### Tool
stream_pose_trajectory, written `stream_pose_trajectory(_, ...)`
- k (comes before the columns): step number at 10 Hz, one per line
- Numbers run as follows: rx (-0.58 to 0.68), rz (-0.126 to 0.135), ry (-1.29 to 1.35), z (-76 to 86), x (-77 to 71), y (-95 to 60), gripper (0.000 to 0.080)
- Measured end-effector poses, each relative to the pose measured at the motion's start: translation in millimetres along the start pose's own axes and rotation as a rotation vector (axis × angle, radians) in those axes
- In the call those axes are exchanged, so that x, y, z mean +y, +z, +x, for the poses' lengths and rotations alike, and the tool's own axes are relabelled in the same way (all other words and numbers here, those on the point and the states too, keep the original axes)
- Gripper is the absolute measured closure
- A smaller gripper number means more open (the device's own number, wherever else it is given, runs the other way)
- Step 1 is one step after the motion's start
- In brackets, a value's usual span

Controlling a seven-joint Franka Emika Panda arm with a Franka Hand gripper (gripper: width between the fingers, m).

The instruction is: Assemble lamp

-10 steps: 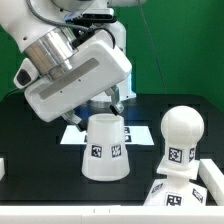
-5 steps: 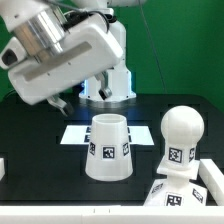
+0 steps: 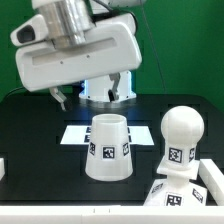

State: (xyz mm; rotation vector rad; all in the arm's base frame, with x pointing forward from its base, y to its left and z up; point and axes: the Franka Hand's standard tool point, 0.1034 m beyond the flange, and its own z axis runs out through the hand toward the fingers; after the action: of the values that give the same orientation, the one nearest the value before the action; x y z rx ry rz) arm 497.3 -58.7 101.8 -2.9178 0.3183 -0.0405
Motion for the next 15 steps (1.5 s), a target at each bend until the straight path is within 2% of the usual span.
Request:
stream_pose_trajectory(1, 0.018, 0.025, 0.063, -7.7, 8.7, 10.7, 0.0100)
stream_pose_trajectory(4, 0.011, 0.004, 0.031, -7.4, 9.5, 8.2, 0.0100)
stream_pose_trajectory(5, 0.019, -0.035, -0.021, -11.4, 12.3, 11.9, 0.0100)
stream_pose_trajectory(7, -0.001, -0.122, -0.176, -11.0, 5.3, 14.9, 0.0100)
stream_pose_trajectory(8, -0.006, -0.138, -0.195, -10.1, 9.6, 17.4, 0.0100)
stream_pose_trajectory(10, -0.009, -0.143, -0.196, -11.1, 10.5, 20.7, 0.0100)
stream_pose_trajectory(11, -0.009, -0.143, -0.195, -11.2, 11.1, 20.9, 0.0206)
stream_pose_trajectory(12, -0.010, -0.144, -0.194, -11.4, 11.3, 21.0, 0.0206)
stream_pose_trajectory(14, -0.010, -0.144, -0.194, -11.4, 11.5, 21.0, 0.0556)
stream_pose_trajectory(15, -0.010, -0.144, -0.194, -11.4, 11.5, 21.0, 0.0556)
